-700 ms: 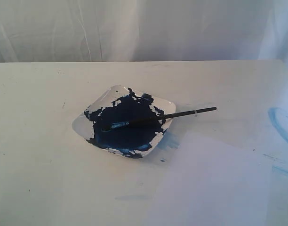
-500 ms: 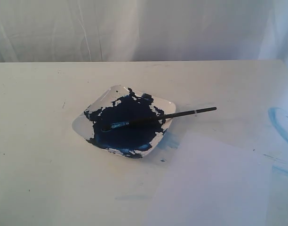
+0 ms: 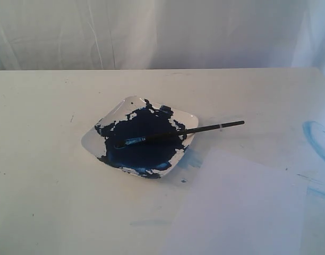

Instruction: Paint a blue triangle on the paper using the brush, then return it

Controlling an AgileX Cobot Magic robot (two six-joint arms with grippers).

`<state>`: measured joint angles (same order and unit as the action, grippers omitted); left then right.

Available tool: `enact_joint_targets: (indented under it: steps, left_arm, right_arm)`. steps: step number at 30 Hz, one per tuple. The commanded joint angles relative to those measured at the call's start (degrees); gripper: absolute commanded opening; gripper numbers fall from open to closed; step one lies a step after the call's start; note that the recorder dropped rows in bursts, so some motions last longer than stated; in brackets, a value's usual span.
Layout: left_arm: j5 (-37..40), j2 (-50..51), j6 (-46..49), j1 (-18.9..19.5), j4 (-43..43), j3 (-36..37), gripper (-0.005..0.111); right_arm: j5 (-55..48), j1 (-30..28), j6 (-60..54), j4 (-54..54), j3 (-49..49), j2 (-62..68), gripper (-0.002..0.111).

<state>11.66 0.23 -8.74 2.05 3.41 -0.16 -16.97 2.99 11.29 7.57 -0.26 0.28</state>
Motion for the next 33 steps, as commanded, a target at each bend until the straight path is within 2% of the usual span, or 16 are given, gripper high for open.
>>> enact_joint_targets:
  steps: [1, 5, 12, 19, 24, 28, 33]
  left_arm:
    - [-0.07, -0.23, -0.24, -0.03, 0.09, 0.16, 0.000]
    - [-1.70, -0.23, 0.51, -0.05, 0.09, 0.16, 0.000]
    - [-13.69, -0.23, 1.20, -0.05, 0.09, 0.16, 0.000]
    - [-18.30, -0.23, 1.20, -0.05, 0.09, 0.16, 0.000]
    - [-23.68, -0.23, 1.20, -0.05, 0.09, 0.16, 0.000]
    - [-35.18, -0.23, 1.07, -0.05, 0.09, 0.16, 0.000]
    - [-45.13, -0.23, 1.08, -0.05, -1.82, 0.16, 0.000]
  right_arm:
    - [0.52, 0.28, -0.05, -0.09, 0.26, -0.28, 0.000]
    - [2.70, 0.28, -0.05, -0.09, 0.26, -0.28, 0.000]
    - [15.18, 0.28, -0.05, -0.22, 0.26, -0.28, 0.000]
    - [19.89, 0.28, 0.42, -0.22, 0.26, -0.28, 0.000]
    - [23.71, 0.28, 9.24, -0.22, 0.26, -0.28, 0.000]
    - [27.39, 0.28, 16.55, -0.22, 0.26, -0.28, 0.000]
    - [31.22, 0.28, 27.88, -0.74, 0.26, -0.28, 0.000]
